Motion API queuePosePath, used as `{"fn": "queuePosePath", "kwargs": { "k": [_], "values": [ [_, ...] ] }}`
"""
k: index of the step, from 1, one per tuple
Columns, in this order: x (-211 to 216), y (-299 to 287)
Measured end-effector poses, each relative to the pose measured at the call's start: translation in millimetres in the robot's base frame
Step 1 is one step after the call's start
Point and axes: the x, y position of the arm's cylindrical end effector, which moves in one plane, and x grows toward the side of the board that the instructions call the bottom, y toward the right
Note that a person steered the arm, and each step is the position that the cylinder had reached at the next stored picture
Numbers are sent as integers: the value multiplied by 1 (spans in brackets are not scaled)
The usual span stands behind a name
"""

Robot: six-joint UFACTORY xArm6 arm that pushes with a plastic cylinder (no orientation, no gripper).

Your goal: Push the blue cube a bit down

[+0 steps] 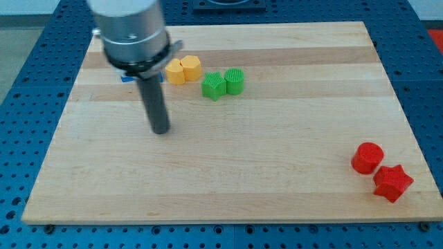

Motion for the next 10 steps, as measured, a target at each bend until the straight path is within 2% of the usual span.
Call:
{"fn": "queuePosePath", "kwargs": {
  "k": [1,3,4,5,6,7,10],
  "values": [
    [0,-52],
    [-64,-72],
    [-64,-89],
    [-85,-116],
    [-160,-127],
    [-207,-127],
    [-182,-100]
  ]
}}
